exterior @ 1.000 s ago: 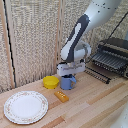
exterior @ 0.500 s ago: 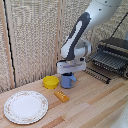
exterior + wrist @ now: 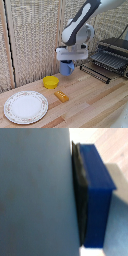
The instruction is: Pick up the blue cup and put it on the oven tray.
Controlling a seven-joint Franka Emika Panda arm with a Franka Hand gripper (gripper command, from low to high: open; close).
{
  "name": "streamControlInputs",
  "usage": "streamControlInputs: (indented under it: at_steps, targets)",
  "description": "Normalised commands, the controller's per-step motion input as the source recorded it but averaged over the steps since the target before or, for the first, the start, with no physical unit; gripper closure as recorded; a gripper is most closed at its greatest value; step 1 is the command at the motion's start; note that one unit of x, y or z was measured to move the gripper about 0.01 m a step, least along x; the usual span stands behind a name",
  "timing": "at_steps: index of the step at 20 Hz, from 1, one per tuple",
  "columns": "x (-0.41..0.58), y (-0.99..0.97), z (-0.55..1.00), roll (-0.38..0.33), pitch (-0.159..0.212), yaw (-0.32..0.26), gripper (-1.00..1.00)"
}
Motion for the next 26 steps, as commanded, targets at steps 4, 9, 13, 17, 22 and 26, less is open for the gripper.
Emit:
streamControlInputs:
  at_steps: [4,9,13,17,22,26]
  targets:
    - [0.392,-0.13,0.77,-0.101,0.047,-0.278,1.0]
    - [0.379,-0.27,0.77,-0.043,0.084,-0.264,1.0]
    - [0.306,-0.37,0.61,-0.006,0.071,-0.259,1.0]
    - [0.144,-0.54,0.36,0.0,0.044,-0.221,1.0]
    - [0.122,-0.71,0.22,0.0,0.013,-0.165,1.0]
    - [0.075,-0.82,0.23,0.0,0.032,-0.132,1.0]
